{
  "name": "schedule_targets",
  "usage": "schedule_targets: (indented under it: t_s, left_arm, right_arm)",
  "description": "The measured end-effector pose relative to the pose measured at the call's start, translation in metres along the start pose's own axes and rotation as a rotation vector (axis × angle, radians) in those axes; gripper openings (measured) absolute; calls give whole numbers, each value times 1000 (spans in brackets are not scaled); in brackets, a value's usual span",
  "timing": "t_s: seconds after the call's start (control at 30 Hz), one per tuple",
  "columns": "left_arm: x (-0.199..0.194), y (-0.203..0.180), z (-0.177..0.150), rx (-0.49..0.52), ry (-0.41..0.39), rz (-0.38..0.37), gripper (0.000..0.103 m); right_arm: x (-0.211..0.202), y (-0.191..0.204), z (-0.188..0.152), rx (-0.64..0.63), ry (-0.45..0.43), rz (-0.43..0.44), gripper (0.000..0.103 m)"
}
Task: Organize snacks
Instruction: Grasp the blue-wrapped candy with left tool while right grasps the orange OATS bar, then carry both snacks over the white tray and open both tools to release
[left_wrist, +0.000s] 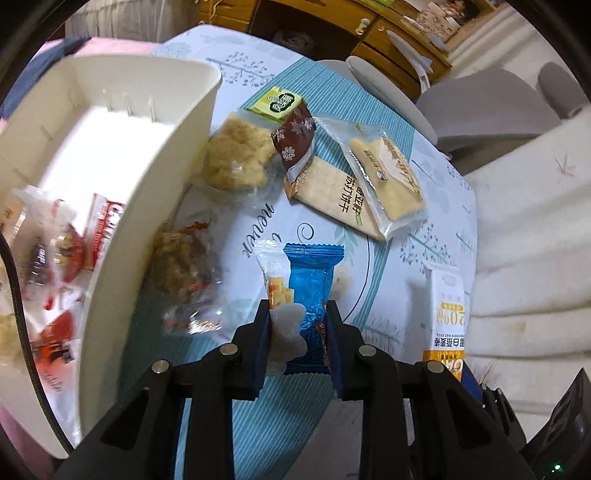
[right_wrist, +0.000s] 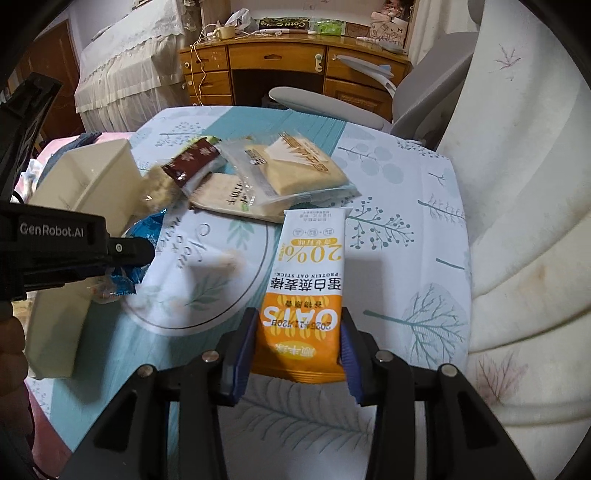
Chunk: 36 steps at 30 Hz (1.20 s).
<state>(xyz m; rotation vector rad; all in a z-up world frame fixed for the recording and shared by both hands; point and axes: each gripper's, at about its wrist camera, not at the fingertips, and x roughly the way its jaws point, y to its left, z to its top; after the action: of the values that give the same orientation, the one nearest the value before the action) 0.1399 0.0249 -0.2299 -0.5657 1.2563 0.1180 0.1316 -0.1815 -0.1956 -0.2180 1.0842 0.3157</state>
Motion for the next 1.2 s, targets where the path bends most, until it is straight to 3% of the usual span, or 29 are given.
schedule_targets:
  t_s: [0.3, 0.67, 1.2]
  left_arm:
    - [-46, 13, -12, 98, -10, -19, 25]
    - [-103, 65, -7, 203, -31, -39, 25]
    - [-156, 143, 26, 341, -71, 9, 25]
  right_arm:
    - [-26, 33, -11, 22, -21, 23, 42]
    - [-67, 93, -36, 115, -48, 61, 42]
    - [-95, 179, -24, 201, -216, 163, 42]
